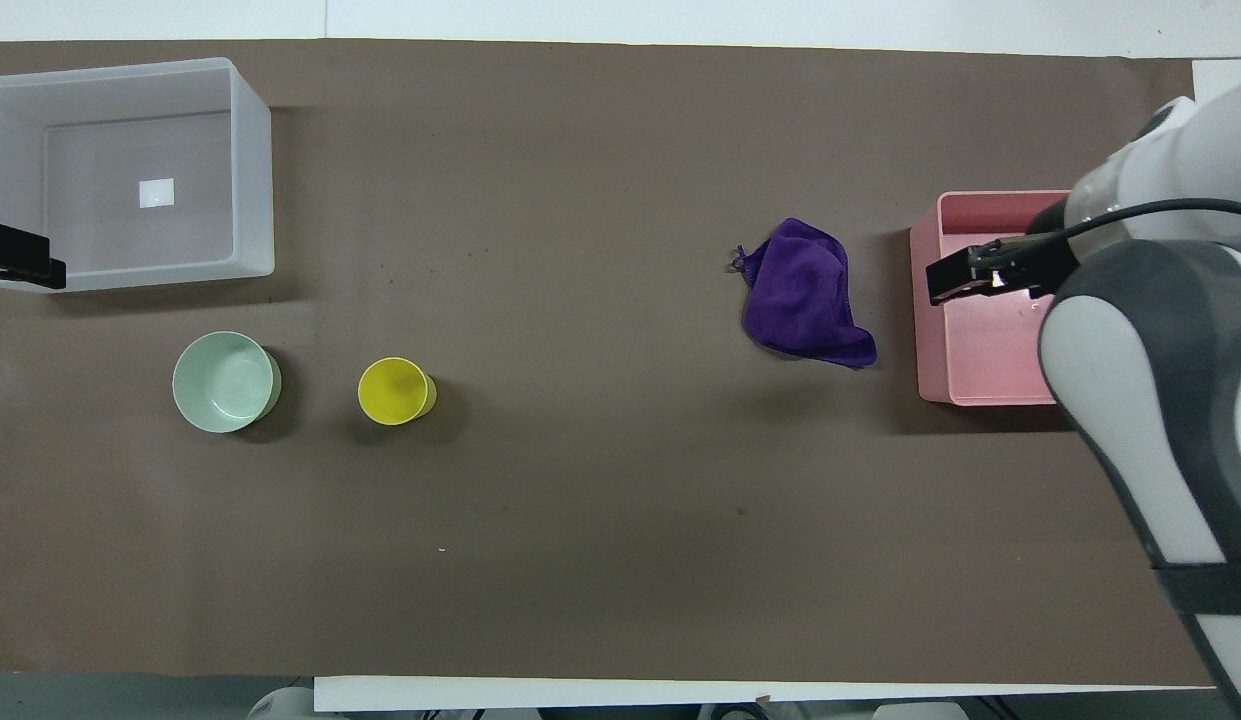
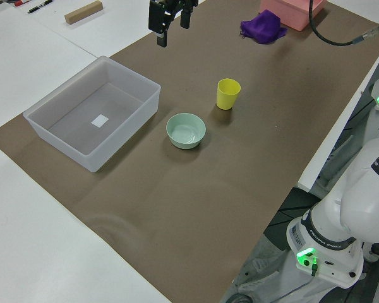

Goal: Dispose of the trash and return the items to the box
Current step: 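Reach the right gripper out to the purple cloth and grasp it, then lift the cloth with the right gripper while the left gripper grasps the bowl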

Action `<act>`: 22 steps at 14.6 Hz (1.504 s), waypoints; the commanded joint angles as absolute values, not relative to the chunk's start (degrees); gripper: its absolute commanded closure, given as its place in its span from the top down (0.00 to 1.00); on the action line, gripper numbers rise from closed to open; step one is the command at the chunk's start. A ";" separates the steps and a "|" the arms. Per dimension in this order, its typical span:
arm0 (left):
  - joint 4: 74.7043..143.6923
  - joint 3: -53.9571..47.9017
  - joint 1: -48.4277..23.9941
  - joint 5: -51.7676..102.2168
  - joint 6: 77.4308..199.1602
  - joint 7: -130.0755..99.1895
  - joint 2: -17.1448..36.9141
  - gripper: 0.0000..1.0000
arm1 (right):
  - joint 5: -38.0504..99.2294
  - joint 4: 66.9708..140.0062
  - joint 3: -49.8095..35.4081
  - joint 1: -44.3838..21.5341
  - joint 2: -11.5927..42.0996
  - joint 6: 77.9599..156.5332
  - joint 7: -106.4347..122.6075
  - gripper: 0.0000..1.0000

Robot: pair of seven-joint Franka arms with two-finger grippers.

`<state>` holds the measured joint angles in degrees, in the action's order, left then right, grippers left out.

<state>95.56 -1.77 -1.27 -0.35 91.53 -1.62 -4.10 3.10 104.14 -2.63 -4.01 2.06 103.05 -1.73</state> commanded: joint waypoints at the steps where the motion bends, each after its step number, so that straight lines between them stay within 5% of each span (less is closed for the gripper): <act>1: 97.98 -1.32 -1.32 -0.18 93.42 -0.09 -5.01 1.00 | 3.69 105.02 -2.73 -5.88 7.02 108.52 -1.76 0.99; 7: 130.12 -0.97 0.97 -0.18 122.12 -0.08 -8.70 1.00 | 3.69 112.59 -2.72 -9.93 12.91 123.65 -6.41 0.91; 10: 139.72 -0.97 0.97 -0.18 131.45 -0.18 -7.13 1.00 | 3.69 112.85 -2.72 -10.19 13.89 123.76 -6.50 0.48; 11: 142.10 -1.05 0.97 -0.18 134.96 -0.87 -6.60 0.88 | 3.69 112.76 -2.72 -10.02 13.89 123.84 -6.85 0.36; 12: 143.86 -0.97 0.18 -0.18 137.35 -3.58 -5.72 0.01 | 3.69 112.76 -2.72 -10.11 13.89 124.01 -8.16 0.26; 14: 143.97 -0.97 0.09 -0.18 138.95 -3.88 -4.31 0.00 | 3.69 112.24 -2.72 -10.28 13.89 123.40 -12.37 0.02; 18: 138.81 -0.97 0.79 -0.18 133.98 -2.11 -3.35 0.00 | 3.60 106.98 -2.72 -9.93 11.44 114.64 -13.45 0.00; 22: 115.47 -1.23 0.09 -0.09 104.67 -2.90 -4.74 0.00 | 3.52 104.68 -2.29 -9.32 5.55 108.21 -12.92 0.00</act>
<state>128.63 -1.15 0.40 -0.35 119.28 -2.75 -4.35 3.12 104.80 -2.46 -10.10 9.17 110.94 -12.67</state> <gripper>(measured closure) 0.969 0.978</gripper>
